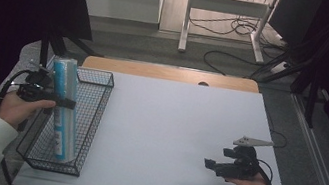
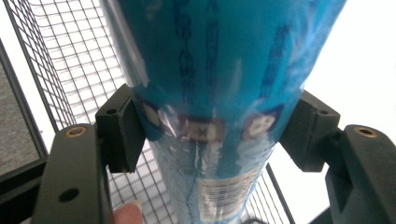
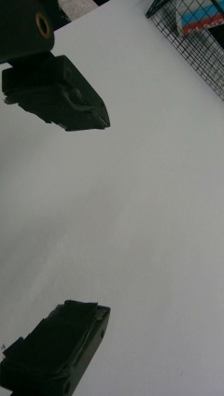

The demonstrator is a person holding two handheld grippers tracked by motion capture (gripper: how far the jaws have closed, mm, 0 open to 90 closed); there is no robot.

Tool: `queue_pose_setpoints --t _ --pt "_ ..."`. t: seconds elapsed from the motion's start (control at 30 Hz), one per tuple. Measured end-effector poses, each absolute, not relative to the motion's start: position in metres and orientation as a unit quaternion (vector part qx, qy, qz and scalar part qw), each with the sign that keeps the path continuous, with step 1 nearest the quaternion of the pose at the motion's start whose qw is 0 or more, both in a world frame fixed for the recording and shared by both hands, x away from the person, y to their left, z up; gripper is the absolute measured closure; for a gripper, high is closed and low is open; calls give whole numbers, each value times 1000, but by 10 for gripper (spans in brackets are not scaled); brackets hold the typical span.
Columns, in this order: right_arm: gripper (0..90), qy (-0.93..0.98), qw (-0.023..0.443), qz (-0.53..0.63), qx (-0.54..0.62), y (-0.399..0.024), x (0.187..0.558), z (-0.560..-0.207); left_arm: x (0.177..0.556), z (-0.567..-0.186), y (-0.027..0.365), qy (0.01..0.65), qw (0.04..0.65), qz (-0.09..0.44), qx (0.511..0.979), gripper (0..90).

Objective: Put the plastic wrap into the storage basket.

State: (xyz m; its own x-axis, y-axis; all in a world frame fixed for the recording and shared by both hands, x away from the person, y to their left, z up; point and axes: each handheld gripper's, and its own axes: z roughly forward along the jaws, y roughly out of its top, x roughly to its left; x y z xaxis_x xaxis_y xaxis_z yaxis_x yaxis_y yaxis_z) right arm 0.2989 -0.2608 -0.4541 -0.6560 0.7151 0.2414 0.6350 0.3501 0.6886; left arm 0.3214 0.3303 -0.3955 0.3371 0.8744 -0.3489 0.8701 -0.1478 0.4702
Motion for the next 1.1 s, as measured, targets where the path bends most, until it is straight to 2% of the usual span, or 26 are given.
queue_pose_setpoints --t 0.5,1.1 --pt "94 822 51 389 412 -260 300 -457 352 -432 333 633 338 -5 696 319" --pt "94 824 50 387 412 -260 301 -459 383 -464 311 662 304 -1 685 318"
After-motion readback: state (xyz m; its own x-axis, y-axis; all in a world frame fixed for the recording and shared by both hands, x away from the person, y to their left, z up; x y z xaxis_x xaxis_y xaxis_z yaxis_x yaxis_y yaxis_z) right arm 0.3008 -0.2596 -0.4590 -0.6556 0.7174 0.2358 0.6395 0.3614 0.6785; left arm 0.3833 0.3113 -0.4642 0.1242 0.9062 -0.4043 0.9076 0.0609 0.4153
